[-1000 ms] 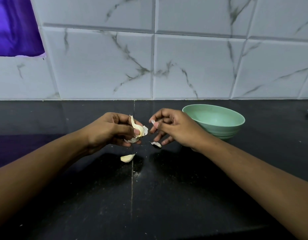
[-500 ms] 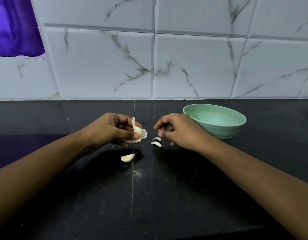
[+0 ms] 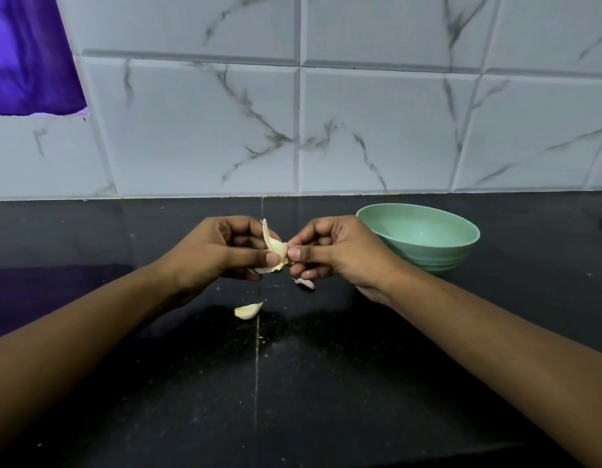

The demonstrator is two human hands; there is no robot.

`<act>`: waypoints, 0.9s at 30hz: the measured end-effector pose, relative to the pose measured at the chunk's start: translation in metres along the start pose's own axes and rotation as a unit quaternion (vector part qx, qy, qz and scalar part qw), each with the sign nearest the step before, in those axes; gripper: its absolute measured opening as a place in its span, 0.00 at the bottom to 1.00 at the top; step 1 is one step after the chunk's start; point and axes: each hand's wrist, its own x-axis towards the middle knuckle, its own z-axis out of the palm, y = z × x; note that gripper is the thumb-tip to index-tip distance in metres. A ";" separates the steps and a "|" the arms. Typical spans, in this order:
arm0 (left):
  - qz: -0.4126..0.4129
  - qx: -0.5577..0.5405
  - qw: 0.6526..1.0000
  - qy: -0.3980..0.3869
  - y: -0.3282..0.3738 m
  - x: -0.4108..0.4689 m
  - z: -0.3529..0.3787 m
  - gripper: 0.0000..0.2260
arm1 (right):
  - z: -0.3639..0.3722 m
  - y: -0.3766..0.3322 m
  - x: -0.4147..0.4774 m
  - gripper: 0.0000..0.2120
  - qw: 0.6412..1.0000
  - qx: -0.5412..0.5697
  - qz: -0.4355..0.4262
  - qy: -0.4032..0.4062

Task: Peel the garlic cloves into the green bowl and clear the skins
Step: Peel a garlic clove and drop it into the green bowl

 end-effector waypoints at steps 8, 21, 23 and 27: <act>0.026 -0.023 0.999 -0.023 -0.002 -0.001 -0.005 0.11 | -0.001 -0.001 0.001 0.05 0.994 -0.096 0.003 0.058; 0.008 0.019 1.000 -0.013 -0.007 0.002 -0.018 0.14 | 0.011 0.004 0.007 0.05 0.884 -0.459 -0.088 0.024; 0.003 0.025 1.000 -0.001 -0.007 0.002 -0.015 0.10 | 0.009 0.004 0.009 0.03 0.892 -0.438 -0.090 0.063; 0.011 0.054 0.998 0.035 -0.004 0.000 -0.008 0.07 | 0.009 0.001 0.007 0.11 0.978 -0.196 -0.032 0.056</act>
